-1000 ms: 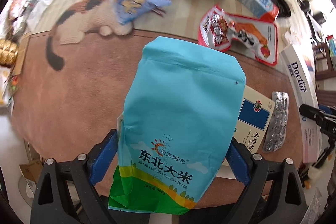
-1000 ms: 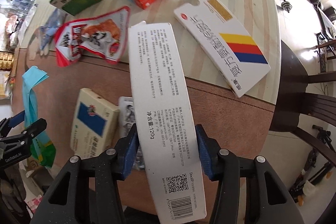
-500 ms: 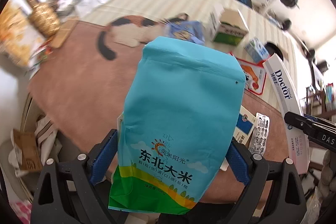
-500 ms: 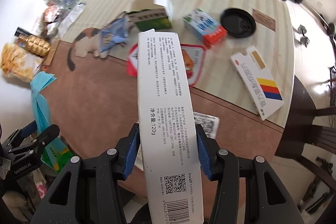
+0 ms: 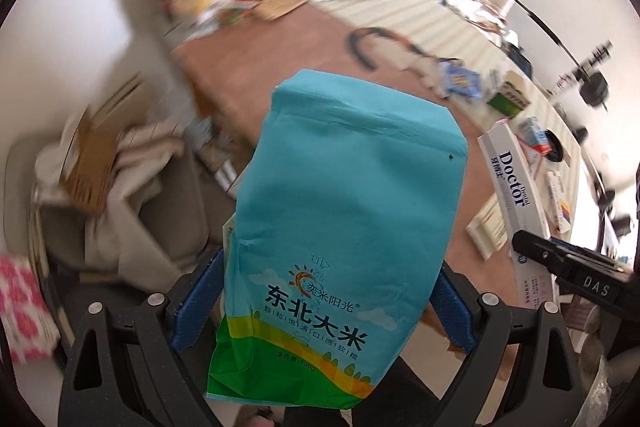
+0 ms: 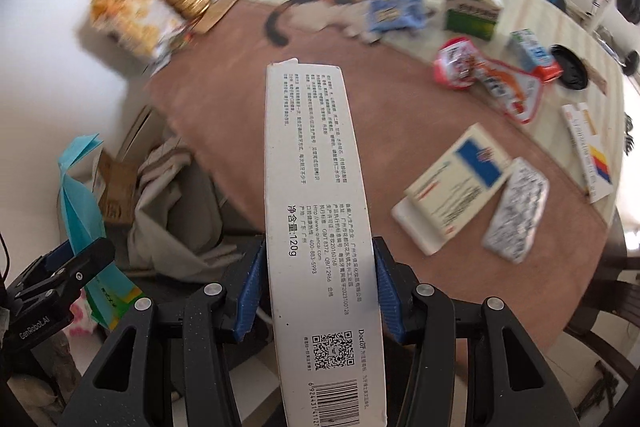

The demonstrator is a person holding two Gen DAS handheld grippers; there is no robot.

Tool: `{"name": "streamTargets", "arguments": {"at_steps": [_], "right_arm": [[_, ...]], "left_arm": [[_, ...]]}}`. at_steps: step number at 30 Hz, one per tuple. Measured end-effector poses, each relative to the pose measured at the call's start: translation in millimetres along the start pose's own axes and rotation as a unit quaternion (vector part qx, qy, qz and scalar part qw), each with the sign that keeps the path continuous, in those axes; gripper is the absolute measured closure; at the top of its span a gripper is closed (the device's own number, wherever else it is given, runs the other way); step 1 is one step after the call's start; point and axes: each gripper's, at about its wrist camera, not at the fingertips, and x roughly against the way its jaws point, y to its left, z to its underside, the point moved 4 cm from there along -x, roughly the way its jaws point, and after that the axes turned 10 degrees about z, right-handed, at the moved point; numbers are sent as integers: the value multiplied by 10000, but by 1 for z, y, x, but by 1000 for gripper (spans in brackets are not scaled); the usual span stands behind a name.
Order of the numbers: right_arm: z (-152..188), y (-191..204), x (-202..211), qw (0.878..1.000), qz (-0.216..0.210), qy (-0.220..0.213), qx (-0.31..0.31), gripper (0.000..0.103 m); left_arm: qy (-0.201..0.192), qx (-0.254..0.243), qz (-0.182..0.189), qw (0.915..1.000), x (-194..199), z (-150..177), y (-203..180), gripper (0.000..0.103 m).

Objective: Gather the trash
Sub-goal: 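Carry the blue rice bag and white box with both tools toward the trash bin, then open both tools to drop the bag and box into the bin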

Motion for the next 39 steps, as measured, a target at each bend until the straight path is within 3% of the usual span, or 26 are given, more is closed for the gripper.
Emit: {"name": "streamTargets", "arguments": {"at_steps": [4, 7, 17, 25, 32, 34, 36, 39], "right_arm": [[44, 56, -33, 9984, -56, 256, 509, 50], [79, 92, -75, 9942, -124, 669, 838, 50], [176, 162, -286, 9651, -130, 2066, 1605, 50], [239, 169, -453, 9362, 48, 2909, 1971, 50], [267, 156, -534, 9204, 143, 3352, 2009, 49], [266, 154, -541, 9185, 89, 3429, 1969, 37], [265, 152, -541, 9194, 92, 3436, 1911, 9], [257, 155, -537, 9216, 253, 3285, 2053, 5]], "left_arm": [[127, 620, 2, 9980, -8, 44, 58, 8], [345, 1242, 53, 9916, -33, 79, 107, 8], [1168, 2918, 222, 9491, -197, 191, 242, 8], [1771, 3554, 635, 9156, -345, 261, 296, 8], [2001, 3555, 538, 9114, -393, 290, 315, 4], [1974, 3561, 447, 9122, -390, 292, 315, 4], [1947, 3568, 366, 9129, -386, 292, 320, 3], [1875, 3540, 178, 9161, -376, 292, 325, 3]]}}
